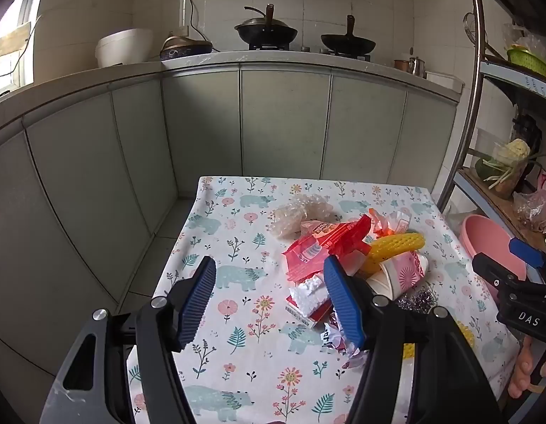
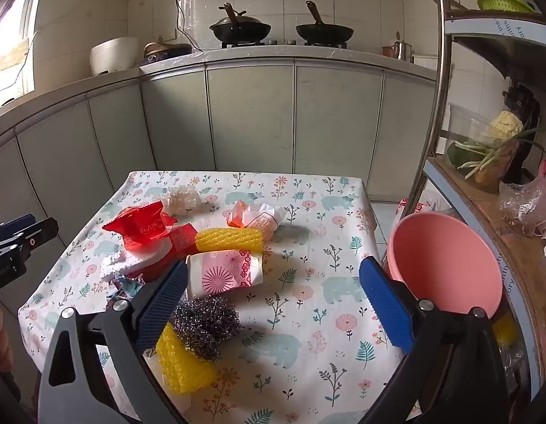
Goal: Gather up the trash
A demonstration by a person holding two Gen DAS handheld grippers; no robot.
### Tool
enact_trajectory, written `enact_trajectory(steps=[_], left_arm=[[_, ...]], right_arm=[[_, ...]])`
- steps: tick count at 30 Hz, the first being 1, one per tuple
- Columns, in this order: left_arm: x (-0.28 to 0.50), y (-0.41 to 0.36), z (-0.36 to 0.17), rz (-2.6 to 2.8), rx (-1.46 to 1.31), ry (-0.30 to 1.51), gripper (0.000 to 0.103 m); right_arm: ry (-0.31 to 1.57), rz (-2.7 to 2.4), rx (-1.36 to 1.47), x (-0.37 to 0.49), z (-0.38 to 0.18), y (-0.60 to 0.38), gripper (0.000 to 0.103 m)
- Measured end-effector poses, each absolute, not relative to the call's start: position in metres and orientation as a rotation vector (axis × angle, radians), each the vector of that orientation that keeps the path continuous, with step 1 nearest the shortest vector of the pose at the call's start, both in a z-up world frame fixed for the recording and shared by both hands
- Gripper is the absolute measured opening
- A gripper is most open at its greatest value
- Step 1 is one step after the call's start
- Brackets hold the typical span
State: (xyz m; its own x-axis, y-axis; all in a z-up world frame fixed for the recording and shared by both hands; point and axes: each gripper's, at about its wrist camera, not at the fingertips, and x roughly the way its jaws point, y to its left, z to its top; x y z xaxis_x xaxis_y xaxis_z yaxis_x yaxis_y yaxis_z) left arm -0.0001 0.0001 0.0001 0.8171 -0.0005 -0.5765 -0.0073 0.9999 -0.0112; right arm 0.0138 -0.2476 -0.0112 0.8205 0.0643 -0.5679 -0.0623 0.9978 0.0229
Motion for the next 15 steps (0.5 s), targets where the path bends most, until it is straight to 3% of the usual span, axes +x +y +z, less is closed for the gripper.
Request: enact_trajectory(steps=[15], left_arm=[[-0.0011,0.0013,0.0023,0.006,-0.011,0.62,0.063]], right_arm=[[0.609,0.068,0.006,0.0143,-0.0123,-0.2475,0.098]])
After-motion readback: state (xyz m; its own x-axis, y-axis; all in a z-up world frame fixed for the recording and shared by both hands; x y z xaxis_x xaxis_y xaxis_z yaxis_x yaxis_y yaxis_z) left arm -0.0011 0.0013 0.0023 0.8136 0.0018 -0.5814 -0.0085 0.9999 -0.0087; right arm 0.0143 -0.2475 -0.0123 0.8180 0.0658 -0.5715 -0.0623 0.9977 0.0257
